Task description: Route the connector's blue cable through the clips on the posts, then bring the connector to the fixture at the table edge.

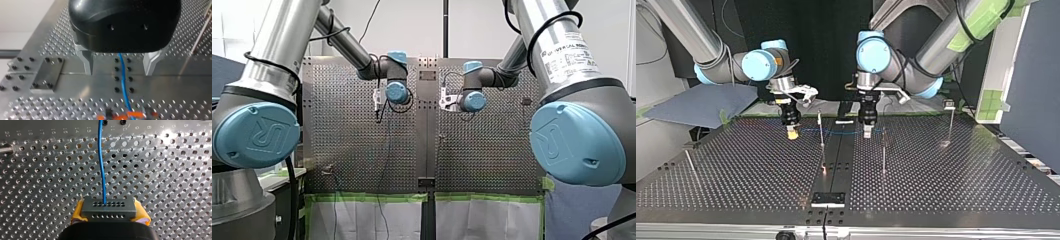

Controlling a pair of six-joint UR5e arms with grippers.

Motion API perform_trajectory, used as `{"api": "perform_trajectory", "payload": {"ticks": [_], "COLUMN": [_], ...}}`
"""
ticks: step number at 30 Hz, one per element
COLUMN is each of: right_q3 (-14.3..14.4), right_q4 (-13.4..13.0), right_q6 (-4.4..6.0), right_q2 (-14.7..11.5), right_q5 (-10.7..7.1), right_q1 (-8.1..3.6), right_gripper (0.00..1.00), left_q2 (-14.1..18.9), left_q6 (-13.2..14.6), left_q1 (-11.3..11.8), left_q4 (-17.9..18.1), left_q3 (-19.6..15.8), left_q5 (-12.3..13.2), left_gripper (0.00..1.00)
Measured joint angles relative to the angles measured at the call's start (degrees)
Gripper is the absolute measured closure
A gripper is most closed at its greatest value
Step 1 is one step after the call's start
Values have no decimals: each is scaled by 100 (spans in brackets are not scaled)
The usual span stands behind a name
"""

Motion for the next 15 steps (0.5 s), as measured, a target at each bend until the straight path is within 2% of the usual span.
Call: {"api": "perform_trajectory", "payload": {"ticks": [5,15], "right_q3": [1,3], "right_q4": [36,63], "right_q6": [0,0], "right_q2": [0,0], "right_q5": [-7,-10], "right_q1": [0,0], "right_gripper": [100,100], "left_q2": [-139,-183], "left_q6": [1,4], "left_q1": [8,4], "left_q4": [18,39], "left_q3": [95,248], "left_q5": [-265,-774], "left_gripper": [1,1]}}
